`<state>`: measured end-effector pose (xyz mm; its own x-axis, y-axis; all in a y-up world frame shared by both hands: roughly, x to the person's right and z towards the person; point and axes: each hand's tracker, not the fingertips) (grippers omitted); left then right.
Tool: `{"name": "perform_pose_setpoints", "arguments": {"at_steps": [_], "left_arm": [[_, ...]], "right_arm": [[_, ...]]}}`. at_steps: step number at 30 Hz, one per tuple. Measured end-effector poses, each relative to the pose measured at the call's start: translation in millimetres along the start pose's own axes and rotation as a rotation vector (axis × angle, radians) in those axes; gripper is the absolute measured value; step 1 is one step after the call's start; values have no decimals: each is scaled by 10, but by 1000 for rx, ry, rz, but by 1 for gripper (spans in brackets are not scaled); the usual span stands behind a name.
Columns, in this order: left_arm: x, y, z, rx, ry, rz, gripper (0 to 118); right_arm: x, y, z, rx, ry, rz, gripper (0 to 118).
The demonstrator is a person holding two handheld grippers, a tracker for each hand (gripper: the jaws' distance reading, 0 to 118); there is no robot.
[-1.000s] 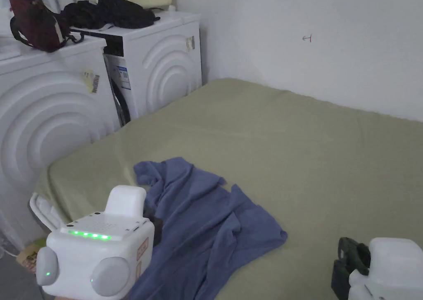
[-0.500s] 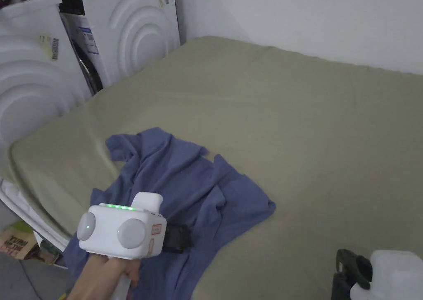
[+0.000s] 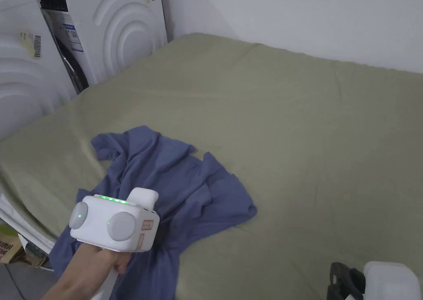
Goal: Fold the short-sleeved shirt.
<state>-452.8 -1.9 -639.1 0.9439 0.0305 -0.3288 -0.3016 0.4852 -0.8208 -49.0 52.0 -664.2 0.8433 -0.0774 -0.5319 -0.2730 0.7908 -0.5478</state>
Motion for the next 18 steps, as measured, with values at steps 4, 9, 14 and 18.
{"name": "perform_pose_setpoints", "arguments": {"at_steps": [4, 9, 14, 18], "left_arm": [[26, -4, 0, -3, -21, 63, 2], [200, 194, 170, 101, -163, 137, 2], [835, 575, 154, 123, -134, -7, 2], [1554, 763, 41, 133, -229, -85, 2]], "right_arm": [[117, -61, 104, 3, -9, -22, 1], [298, -84, 363, 26, -56, -36, 1], [499, -128, 664, 48, -116, -73, 1], [836, -305, 845, 57, -192, -117, 1]]}}
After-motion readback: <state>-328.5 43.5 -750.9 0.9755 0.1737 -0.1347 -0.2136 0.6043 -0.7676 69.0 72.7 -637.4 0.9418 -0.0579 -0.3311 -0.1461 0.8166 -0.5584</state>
